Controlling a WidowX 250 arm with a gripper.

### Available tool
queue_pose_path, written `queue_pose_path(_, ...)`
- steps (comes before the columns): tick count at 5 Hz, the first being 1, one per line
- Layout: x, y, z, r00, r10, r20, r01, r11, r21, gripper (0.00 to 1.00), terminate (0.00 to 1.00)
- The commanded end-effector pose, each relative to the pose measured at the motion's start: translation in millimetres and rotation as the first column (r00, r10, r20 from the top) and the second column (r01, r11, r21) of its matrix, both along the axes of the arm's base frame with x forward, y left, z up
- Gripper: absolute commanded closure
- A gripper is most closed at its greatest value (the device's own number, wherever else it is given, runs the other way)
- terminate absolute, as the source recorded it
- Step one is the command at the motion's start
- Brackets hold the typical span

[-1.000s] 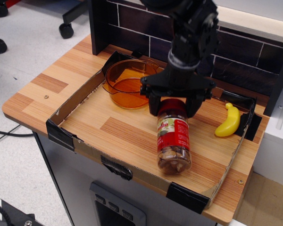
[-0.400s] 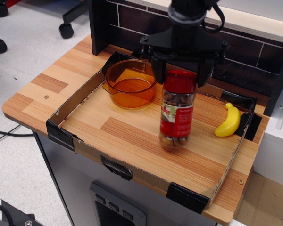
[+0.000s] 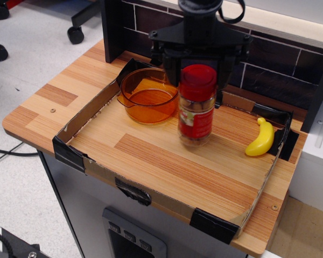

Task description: Upright basil bottle

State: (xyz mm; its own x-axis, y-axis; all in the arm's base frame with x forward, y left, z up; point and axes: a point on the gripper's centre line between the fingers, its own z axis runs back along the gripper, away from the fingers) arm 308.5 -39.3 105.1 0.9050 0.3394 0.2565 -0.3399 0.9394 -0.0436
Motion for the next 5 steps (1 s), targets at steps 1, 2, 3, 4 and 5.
queue_pose_path(1, 6.1, -3.0, 19.7, 0.999, -0.002, 0.043, 0.002, 1.0, 0.004, 0.0, 0.0)
queue_pose_path(2, 9.9, -3.6, 37.4, 0.998, 0.023, 0.064, -0.022, 1.0, -0.018, 0.0, 0.0)
queue_pose_path(3, 17.5, -4.0, 68.2, 0.988, 0.04, 0.147, -0.041, 0.999, 0.007, 0.0, 0.0)
queue_pose_path(4, 17.5, -4.0, 68.2, 0.988, 0.04, 0.147, -0.041, 0.999, 0.007, 0.0, 0.0)
queue_pose_path(5, 17.5, -4.0, 68.2, 0.988, 0.04, 0.147, -0.041, 0.999, 0.007, 0.0, 1.0)
